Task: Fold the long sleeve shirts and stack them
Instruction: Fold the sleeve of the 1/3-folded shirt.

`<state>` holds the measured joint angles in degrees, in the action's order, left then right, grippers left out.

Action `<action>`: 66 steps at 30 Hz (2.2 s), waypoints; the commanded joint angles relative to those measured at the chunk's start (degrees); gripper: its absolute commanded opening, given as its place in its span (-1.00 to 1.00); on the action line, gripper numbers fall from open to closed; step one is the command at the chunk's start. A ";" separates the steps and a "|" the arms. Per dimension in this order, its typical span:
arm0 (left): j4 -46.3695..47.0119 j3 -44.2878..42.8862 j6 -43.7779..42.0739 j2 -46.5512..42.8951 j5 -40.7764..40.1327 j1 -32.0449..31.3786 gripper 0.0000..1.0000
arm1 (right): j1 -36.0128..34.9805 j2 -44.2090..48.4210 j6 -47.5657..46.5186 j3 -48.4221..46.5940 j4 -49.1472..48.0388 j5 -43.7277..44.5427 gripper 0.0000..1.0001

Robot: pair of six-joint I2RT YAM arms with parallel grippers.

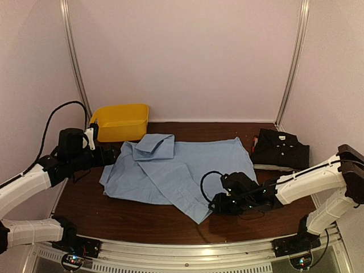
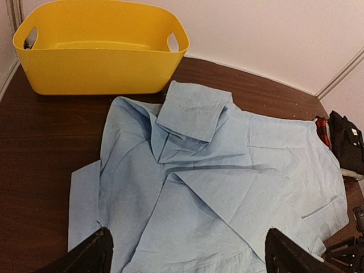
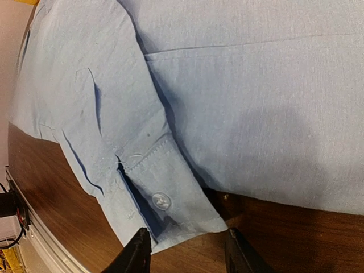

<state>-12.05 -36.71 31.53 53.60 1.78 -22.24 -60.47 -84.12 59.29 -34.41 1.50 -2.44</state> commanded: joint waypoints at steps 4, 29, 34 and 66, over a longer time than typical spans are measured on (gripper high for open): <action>2.49 1.10 0.65 -0.63 0.90 -0.22 0.89 | -1.20 -1.08 3.12 2.86 -5.85 2.79 -0.11; 3.00 1.82 1.16 -0.57 1.39 -0.17 0.90 | -2.62 0.01 1.86 6.10 -9.01 9.08 -0.92; 3.09 2.04 1.10 -0.53 1.35 -0.17 0.90 | -2.60 5.37 -0.70 3.35 0.76 12.16 -1.00; 2.06 2.07 0.47 -0.84 0.27 -0.17 0.93 | 21.58 4.58 -27.96 -11.24 30.10 8.88 -1.00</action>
<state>-11.79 -34.87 32.27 52.93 2.52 -22.24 -40.60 -78.46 34.81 -43.24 30.55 6.20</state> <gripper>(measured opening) 0.962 0.008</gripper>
